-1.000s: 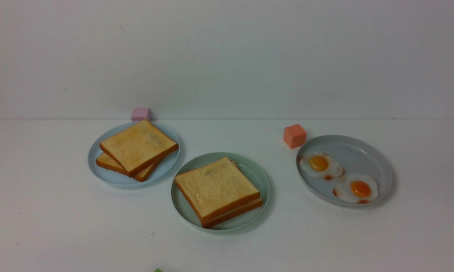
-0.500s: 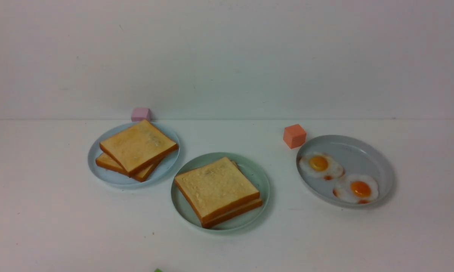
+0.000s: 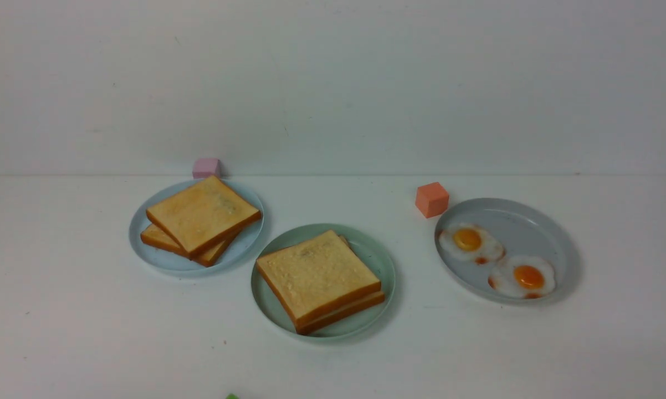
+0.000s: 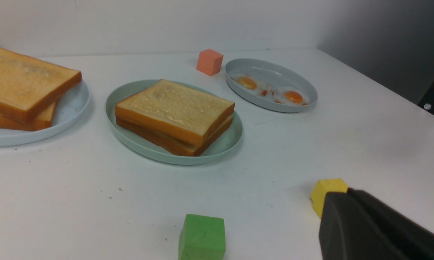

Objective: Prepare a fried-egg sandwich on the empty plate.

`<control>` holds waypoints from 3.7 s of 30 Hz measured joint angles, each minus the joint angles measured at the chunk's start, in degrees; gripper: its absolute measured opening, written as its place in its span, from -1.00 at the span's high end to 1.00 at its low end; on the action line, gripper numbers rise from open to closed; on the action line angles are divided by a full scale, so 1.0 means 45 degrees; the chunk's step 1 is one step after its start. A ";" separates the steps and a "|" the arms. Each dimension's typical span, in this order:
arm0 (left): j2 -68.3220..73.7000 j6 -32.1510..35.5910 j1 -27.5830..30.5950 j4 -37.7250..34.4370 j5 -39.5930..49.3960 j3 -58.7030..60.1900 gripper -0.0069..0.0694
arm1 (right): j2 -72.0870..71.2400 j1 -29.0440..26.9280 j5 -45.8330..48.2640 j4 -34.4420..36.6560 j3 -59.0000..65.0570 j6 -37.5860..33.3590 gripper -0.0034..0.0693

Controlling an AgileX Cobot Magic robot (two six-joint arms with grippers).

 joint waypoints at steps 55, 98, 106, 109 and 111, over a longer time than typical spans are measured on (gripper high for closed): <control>-0.0062 -0.4720 0.7235 0.3840 0.1712 0.0583 0.85 | -0.0208 -0.0017 0.1155 -0.1017 0.0025 -0.0039 0.90; -0.0062 -0.4956 0.7235 0.3840 0.2097 0.0608 0.85 | -0.0208 -0.0017 0.1155 -0.1017 0.0025 -0.0039 0.78; -0.0062 -0.4967 0.7235 0.3840 0.2097 0.0608 0.83 | -0.0208 -0.0017 0.1155 -0.1017 0.0025 -0.0039 0.74; -0.0062 -0.4967 0.7235 0.3840 0.2097 0.0608 0.82 | -0.0208 -0.0017 0.1155 -0.1017 0.0025 -0.0039 0.73; -0.0062 -0.4967 0.7235 0.3840 0.2097 0.0608 0.82 | -0.0208 -0.0017 0.1155 -0.1017 0.0025 -0.0039 0.72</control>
